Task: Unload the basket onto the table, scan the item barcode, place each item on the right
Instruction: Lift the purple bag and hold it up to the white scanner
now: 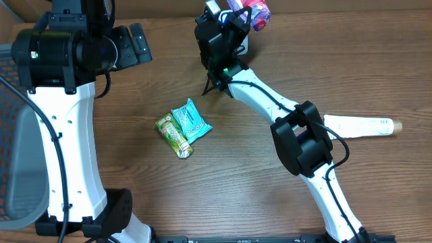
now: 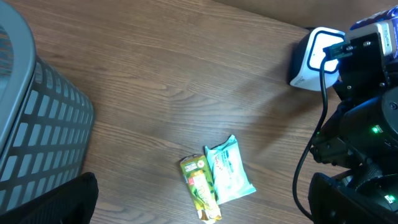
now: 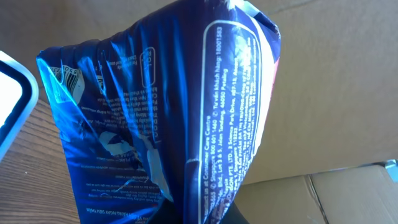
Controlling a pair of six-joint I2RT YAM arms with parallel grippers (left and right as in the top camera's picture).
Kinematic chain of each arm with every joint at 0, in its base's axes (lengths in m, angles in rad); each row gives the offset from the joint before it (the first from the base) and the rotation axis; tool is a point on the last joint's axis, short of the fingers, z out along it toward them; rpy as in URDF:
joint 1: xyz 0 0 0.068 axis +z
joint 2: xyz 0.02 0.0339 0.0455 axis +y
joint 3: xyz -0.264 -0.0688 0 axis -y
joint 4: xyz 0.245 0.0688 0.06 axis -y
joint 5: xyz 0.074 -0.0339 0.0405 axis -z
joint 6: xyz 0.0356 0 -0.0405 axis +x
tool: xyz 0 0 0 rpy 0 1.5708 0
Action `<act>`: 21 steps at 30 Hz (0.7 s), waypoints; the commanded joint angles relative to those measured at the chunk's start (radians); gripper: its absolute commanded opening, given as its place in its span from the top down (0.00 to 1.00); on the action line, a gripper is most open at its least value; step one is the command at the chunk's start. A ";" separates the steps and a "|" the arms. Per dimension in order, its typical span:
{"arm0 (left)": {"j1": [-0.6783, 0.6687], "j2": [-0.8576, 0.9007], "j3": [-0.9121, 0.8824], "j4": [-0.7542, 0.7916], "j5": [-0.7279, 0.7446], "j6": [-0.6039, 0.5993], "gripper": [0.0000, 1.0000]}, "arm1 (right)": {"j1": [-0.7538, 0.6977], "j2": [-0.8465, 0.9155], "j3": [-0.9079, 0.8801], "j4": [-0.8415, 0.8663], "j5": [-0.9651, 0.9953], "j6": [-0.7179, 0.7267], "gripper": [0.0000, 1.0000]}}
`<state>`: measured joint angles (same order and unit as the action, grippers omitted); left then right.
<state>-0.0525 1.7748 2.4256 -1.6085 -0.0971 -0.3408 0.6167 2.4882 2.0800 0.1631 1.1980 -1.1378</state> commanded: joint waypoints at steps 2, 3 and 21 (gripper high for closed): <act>0.000 -0.002 -0.002 0.001 0.005 -0.011 0.00 | 0.010 -0.081 0.014 -0.022 0.039 0.040 0.96; 0.000 -0.002 -0.002 0.001 0.005 -0.011 0.00 | 0.011 -0.100 0.014 -0.064 0.038 0.052 0.96; 0.000 -0.002 -0.002 0.000 0.005 -0.011 0.00 | -0.016 -0.579 0.014 -1.285 -0.927 1.168 0.96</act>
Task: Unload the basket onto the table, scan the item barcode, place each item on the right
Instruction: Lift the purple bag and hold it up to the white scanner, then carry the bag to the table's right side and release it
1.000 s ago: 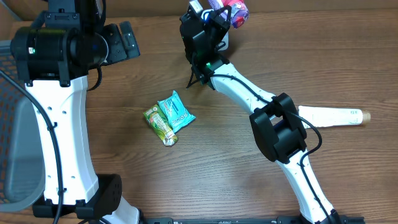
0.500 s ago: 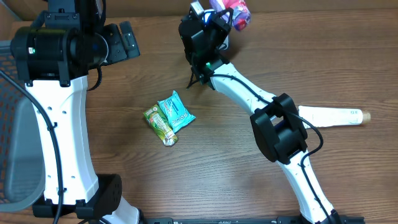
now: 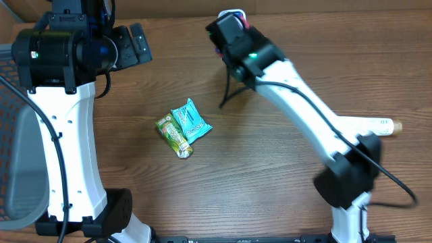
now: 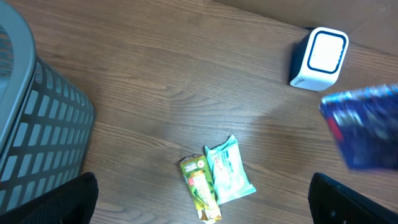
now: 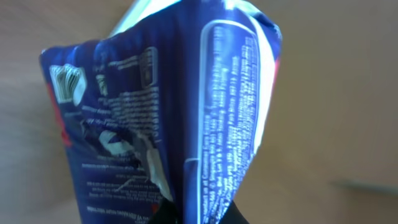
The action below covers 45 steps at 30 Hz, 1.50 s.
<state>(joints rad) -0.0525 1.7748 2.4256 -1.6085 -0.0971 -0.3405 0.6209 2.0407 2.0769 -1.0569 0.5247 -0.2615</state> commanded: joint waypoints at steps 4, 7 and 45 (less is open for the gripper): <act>0.000 -0.002 -0.002 0.000 0.005 -0.011 0.00 | -0.121 -0.177 0.018 -0.234 -0.257 0.575 0.96; 0.000 -0.002 -0.002 0.001 0.005 -0.011 0.00 | -0.261 -0.169 0.013 -0.377 -0.257 0.764 0.96; 0.000 -0.002 -0.002 0.000 0.005 -0.011 0.00 | -0.758 -0.195 -0.374 -0.224 -0.662 0.567 0.15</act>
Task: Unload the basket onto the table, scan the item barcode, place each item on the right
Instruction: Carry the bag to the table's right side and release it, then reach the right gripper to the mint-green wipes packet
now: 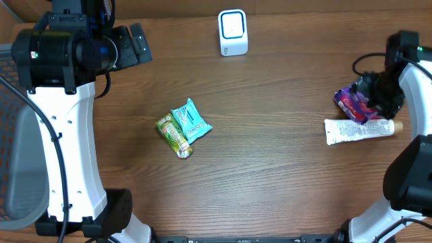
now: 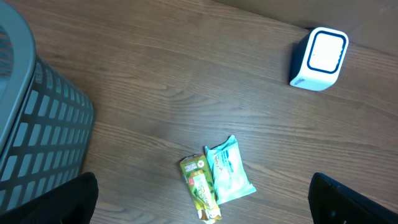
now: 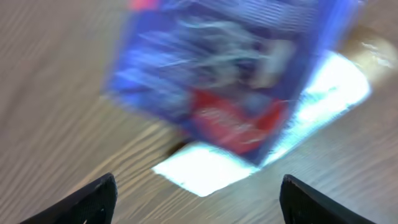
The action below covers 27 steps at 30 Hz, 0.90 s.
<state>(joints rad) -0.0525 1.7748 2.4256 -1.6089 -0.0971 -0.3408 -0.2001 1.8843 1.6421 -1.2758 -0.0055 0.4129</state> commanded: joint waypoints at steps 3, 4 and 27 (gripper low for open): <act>0.000 -0.002 -0.002 0.001 0.005 -0.011 0.00 | 0.147 -0.038 0.069 0.034 -0.259 -0.111 0.12; 0.000 -0.002 -0.002 0.001 0.005 -0.011 0.00 | 0.180 -0.036 0.064 0.061 -0.288 -0.111 0.11; 0.000 -0.002 -0.002 0.001 0.005 -0.011 0.01 | 0.704 0.241 -0.018 0.563 -0.467 0.097 0.17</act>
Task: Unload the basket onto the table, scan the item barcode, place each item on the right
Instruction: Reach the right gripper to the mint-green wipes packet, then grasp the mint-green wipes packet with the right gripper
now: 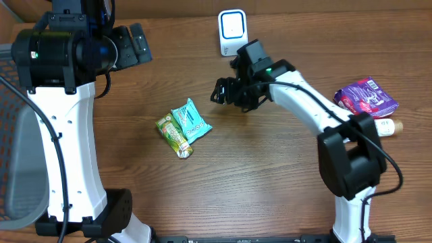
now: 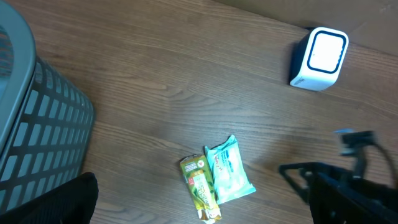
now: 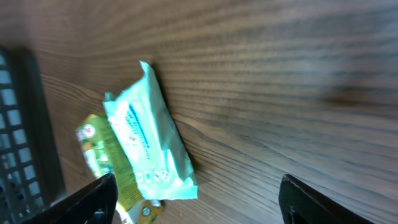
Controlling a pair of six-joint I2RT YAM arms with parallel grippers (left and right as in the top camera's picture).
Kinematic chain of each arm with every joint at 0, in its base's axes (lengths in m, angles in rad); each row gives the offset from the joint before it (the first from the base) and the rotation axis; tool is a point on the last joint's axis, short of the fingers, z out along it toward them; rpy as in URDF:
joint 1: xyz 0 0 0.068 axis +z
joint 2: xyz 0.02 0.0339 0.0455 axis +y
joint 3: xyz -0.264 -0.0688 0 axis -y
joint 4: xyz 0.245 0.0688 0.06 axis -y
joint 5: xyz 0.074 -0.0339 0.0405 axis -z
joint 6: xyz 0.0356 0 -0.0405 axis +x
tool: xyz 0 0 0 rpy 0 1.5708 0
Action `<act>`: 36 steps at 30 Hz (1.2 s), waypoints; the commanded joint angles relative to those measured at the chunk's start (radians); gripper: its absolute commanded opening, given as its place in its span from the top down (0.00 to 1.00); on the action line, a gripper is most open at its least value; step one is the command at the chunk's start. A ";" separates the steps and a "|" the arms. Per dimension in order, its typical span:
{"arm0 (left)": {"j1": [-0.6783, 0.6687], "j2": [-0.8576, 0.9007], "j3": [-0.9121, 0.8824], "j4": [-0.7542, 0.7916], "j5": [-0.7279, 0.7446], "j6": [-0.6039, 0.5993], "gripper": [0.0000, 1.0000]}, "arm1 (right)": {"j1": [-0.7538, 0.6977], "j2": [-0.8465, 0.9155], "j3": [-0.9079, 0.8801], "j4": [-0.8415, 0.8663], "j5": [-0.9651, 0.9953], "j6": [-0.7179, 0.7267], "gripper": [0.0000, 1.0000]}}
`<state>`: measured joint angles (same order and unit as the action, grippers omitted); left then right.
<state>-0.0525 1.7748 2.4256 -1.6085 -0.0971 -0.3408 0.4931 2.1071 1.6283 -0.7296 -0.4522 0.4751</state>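
Note:
The white-and-blue scanner (image 1: 233,32) stands at the table's far edge, also visible from the left wrist as the scanner (image 2: 318,59). A teal packet (image 1: 191,121) and a green packet (image 1: 174,136) lie side by side at centre left. My right gripper (image 1: 228,92) hovers open and empty just right of them; its wrist view shows the teal packet (image 3: 149,140) and the green packet (image 3: 106,155) ahead of the right gripper (image 3: 199,205). A purple packet (image 1: 366,98) lies at the far right. My left gripper (image 2: 202,208) is high up, open and empty.
A white tube (image 1: 382,126) lies under the purple packet's near edge at the far right. A grey slatted basket (image 2: 37,124) stands beyond the table's left side. The left arm's white column (image 1: 67,135) rises at the left.
My right gripper has moved from the far right, beside the purple packet and tube, to the table's middle near the teal packet. It is still open. The purple packet stays at the right.
My right gripper held the purple packet up at the scanner. Then it held the packet a little away from the scanner. Then it was open at the far right, the packet lying on the white tube. Now it is open by the teal packet. The left arm stayed still.

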 commanded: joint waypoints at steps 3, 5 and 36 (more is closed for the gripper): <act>0.000 -0.002 -0.002 0.001 0.005 -0.011 0.00 | 0.025 0.044 -0.005 0.031 -0.021 0.035 0.18; 0.000 -0.002 -0.002 0.000 0.005 -0.011 0.01 | 0.039 0.061 -0.005 0.042 -0.020 0.043 0.19; 0.000 -0.002 -0.002 0.001 0.005 -0.011 0.00 | 0.068 0.130 -0.004 -0.039 -0.080 0.038 0.96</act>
<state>-0.0525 1.7748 2.4256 -1.6085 -0.0971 -0.3408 0.6140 2.2723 1.6295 -0.7063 -0.6147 0.5686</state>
